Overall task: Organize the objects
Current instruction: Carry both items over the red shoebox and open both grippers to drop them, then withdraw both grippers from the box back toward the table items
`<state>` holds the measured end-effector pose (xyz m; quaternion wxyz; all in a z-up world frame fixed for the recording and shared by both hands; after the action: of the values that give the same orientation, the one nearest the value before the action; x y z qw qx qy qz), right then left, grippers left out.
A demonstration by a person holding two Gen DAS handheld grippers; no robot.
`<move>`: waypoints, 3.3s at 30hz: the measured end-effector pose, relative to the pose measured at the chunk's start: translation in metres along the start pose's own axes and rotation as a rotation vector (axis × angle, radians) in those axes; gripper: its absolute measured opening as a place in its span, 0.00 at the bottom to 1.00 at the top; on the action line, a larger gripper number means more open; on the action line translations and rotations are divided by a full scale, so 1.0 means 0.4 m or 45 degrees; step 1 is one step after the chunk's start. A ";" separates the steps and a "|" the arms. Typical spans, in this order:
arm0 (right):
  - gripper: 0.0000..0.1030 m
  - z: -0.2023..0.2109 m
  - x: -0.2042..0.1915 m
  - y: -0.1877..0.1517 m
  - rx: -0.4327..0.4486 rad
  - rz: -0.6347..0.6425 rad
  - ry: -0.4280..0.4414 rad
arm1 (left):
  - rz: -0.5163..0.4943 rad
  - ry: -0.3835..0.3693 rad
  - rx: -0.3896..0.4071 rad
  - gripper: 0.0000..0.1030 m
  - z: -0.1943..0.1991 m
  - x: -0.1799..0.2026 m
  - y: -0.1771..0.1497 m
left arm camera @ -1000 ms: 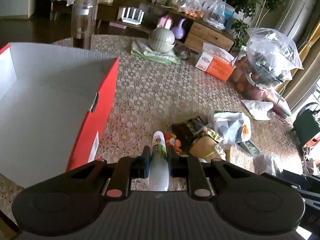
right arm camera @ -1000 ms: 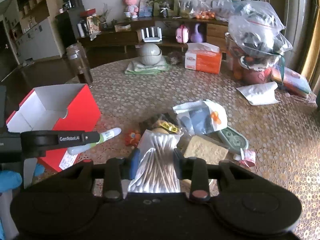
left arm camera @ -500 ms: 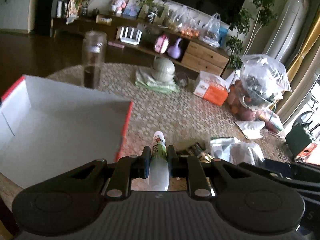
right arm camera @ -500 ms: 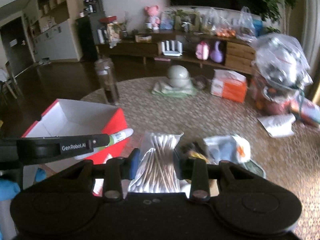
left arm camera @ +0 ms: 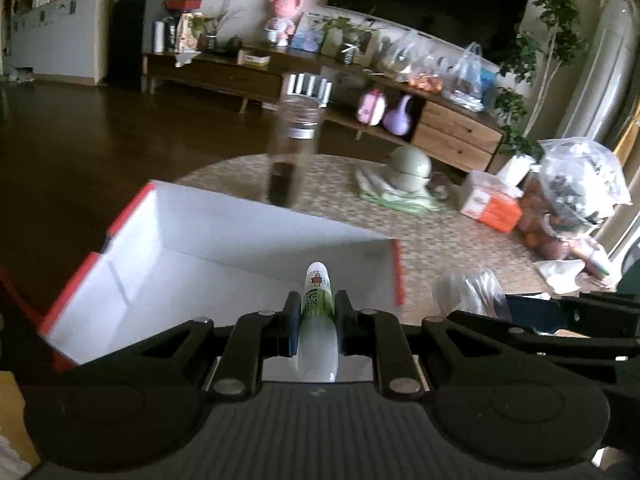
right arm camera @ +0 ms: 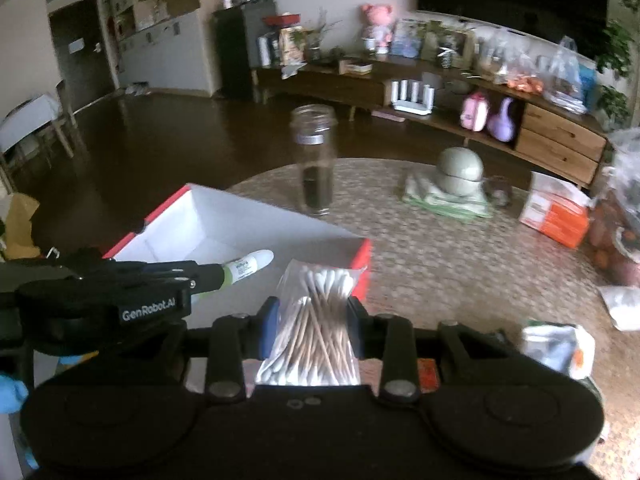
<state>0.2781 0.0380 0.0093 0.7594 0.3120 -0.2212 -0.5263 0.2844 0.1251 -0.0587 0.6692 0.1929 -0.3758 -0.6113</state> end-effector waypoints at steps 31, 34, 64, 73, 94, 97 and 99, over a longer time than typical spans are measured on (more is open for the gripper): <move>0.34 -0.356 -0.170 -0.059 -0.355 0.179 0.028 | -0.084 0.138 -0.313 0.16 -0.208 -0.272 -0.055; 0.36 -0.364 -0.171 -0.071 -0.391 0.180 0.027 | -0.081 0.132 -0.364 0.16 -0.220 -0.277 -0.068; 0.56 -0.156 -0.098 -0.039 -0.231 0.085 0.050 | -0.175 0.213 -0.234 0.16 -0.089 -0.201 -0.019; 0.59 -0.027 -0.055 -0.046 -0.129 0.058 0.075 | -0.160 0.125 -0.142 0.24 0.003 -0.107 0.000; 0.88 0.181 0.134 -0.191 0.025 -0.085 0.042 | -0.299 0.026 0.000 0.78 0.127 0.134 -0.083; 0.93 0.198 0.175 -0.219 0.051 -0.107 0.010 | -0.331 0.005 -0.007 0.80 0.122 0.175 -0.109; 0.94 0.205 0.204 -0.237 0.058 -0.132 -0.011 | -0.348 -0.020 -0.010 0.82 0.120 0.202 -0.128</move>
<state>0.1896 -0.0821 0.0010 0.7228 0.3382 -0.2199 -0.5611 0.2120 0.0476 -0.0431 0.5775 0.2350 -0.3488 -0.6997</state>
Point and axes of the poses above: each gripper's, at about its wrist camera, not at the fingertips, and z roughly against the way its jaws point, x to its right, y to its top, the point moved 9 cm from there along -z, roughly the way its jaws point, and after that the axes turned 6 degrees about -y, right-handed, at the moved point
